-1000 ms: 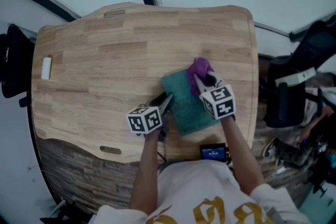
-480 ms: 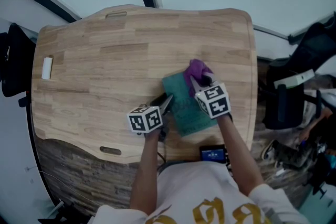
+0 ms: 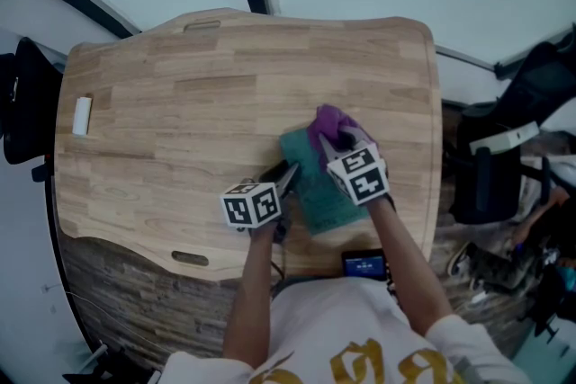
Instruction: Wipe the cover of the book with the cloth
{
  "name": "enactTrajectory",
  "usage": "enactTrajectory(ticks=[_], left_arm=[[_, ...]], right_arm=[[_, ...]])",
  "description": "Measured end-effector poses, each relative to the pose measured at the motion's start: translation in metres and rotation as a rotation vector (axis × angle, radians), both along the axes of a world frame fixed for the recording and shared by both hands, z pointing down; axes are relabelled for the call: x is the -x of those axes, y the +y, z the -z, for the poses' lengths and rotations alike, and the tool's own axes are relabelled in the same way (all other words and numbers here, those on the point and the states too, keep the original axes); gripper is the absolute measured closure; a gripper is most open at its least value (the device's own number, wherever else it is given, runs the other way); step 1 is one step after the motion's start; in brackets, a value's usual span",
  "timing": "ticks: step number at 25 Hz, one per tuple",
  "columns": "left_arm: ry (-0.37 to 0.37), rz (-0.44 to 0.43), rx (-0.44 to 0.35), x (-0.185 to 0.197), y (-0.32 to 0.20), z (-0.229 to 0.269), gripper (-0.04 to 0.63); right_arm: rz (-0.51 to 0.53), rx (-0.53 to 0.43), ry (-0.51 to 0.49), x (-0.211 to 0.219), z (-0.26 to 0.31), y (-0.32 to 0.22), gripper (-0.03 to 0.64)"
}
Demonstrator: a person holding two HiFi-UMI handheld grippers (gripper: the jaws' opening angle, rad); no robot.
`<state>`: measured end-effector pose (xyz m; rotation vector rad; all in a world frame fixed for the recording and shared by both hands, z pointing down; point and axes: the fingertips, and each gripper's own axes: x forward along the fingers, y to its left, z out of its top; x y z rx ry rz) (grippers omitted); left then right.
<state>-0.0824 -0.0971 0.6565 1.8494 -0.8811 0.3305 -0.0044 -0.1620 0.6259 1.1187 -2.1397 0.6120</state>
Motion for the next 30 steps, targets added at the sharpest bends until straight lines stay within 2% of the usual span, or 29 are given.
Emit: enactTrajectory(ticks=[13,30], left_arm=[[-0.004,0.002,0.002,0.000,0.000,0.000,0.465],[-0.007,0.004,0.001,0.001,0.000,0.000,0.465]], right_arm=[[0.134,-0.002,-0.016,0.045,0.001,0.008,0.584],[0.222,-0.004,-0.020,0.066,0.001,0.015,0.584]])
